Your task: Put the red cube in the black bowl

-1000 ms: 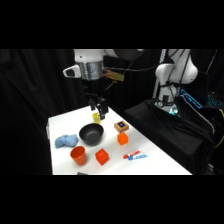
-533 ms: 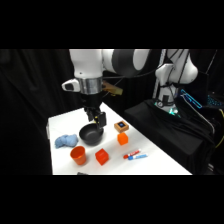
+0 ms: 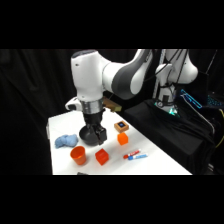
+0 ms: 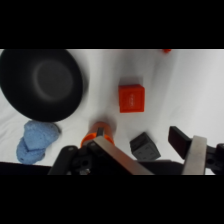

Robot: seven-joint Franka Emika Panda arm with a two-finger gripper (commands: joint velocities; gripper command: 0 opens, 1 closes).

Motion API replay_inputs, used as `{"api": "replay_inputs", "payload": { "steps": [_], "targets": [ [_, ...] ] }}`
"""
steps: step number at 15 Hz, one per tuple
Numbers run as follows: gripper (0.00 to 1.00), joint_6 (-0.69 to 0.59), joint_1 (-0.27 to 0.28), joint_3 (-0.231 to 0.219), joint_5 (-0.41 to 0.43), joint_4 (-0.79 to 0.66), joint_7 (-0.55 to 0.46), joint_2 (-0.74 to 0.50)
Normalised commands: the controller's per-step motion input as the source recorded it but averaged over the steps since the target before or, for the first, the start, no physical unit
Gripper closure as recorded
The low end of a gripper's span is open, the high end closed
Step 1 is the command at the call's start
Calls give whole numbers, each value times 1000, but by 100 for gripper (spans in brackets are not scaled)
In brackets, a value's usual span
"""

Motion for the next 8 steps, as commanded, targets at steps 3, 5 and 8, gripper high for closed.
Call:
{"api": "replay_inputs", "payload": {
  "steps": [3,5,8],
  "targets": [
    [0,182,40,-7,50,68,0,168],
    [0,184,40,-1,55,60,-8,143],
    [0,185,46,-14,37,68,10,146]
  ]
}}
